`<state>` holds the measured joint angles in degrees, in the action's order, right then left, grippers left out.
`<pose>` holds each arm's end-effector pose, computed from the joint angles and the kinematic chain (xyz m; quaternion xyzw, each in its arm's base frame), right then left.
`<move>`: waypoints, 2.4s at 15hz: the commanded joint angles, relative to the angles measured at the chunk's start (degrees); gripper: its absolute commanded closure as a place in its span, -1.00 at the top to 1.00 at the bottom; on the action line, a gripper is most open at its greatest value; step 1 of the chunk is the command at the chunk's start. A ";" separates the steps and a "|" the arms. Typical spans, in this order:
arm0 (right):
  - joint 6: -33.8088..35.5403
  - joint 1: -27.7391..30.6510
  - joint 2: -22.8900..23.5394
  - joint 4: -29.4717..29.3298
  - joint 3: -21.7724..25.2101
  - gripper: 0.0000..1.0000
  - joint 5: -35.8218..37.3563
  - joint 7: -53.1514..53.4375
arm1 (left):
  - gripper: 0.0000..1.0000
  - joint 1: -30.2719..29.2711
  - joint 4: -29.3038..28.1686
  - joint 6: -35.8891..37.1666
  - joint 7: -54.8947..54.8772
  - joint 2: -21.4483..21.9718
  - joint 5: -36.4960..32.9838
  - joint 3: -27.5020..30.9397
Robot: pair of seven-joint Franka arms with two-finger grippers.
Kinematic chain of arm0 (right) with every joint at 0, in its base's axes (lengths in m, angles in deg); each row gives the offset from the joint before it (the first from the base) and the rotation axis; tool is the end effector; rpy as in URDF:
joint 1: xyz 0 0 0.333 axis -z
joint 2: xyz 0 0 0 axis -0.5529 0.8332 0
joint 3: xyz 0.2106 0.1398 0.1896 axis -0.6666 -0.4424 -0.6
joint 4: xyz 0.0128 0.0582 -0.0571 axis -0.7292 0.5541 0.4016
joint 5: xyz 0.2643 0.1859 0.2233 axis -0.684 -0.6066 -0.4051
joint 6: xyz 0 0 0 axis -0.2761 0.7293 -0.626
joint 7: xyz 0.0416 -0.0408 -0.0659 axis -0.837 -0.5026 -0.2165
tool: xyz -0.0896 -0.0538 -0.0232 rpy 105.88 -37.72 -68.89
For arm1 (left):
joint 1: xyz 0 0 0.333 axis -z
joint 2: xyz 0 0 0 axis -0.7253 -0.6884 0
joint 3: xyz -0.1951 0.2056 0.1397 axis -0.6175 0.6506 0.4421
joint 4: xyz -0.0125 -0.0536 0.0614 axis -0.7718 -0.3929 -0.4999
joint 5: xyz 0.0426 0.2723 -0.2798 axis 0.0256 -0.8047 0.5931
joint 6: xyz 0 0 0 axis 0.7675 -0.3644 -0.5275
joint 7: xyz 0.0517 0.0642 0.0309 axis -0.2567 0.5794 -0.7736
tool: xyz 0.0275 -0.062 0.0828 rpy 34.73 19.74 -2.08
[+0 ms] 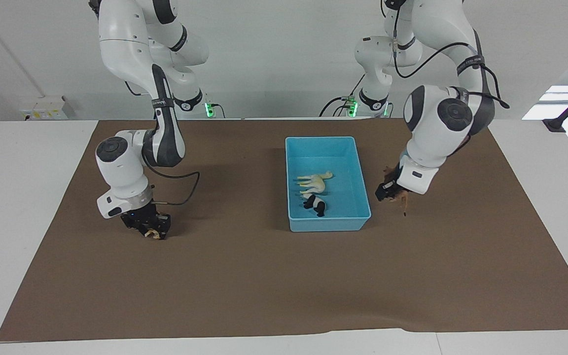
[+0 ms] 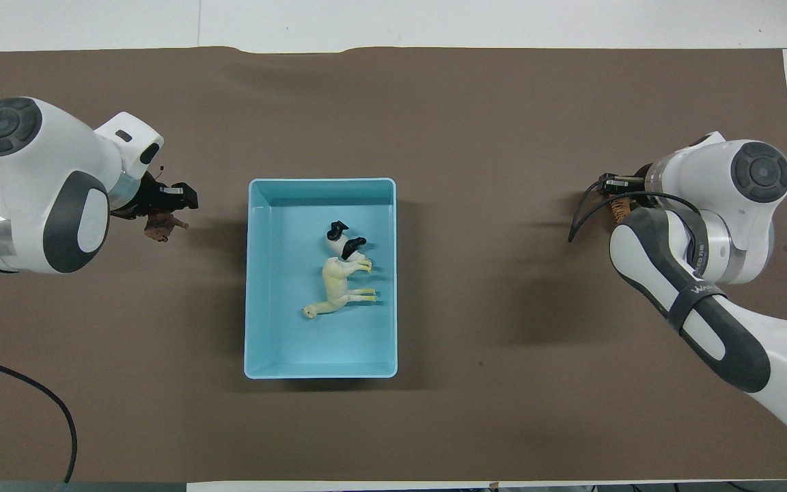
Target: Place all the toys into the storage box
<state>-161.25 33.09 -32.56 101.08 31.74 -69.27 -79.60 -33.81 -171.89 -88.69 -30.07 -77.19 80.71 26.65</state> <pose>0.6178 -0.0115 0.2886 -0.9923 0.0895 -0.0851 0.0013 0.5903 -0.2097 0.4499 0.9892 0.1438 -0.0222 0.0176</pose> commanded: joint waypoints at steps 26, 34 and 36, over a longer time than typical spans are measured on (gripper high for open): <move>31.20 -42.94 14.23 -38.15 -0.20 -1.00 5.89 50.26 | 1.00 -5.11 -2.14 11.53 -12.10 16.05 -2.28 2.03; 34.44 -42.33 13.53 -39.11 -0.02 1.00 6.15 50.26 | 1.00 -8.02 -1.87 24.66 -28.75 21.25 -2.37 2.04; 34.71 -40.23 12.74 -39.47 0.06 1.00 6.06 48.87 | 1.00 -12.22 0.05 24.30 -30.94 19.94 -1.93 1.16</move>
<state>-127.58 -9.69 -18.06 61.21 32.30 -63.65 -29.30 -41.92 -173.01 -64.73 -57.99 -56.65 78.98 28.80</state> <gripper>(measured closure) 0.000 0.000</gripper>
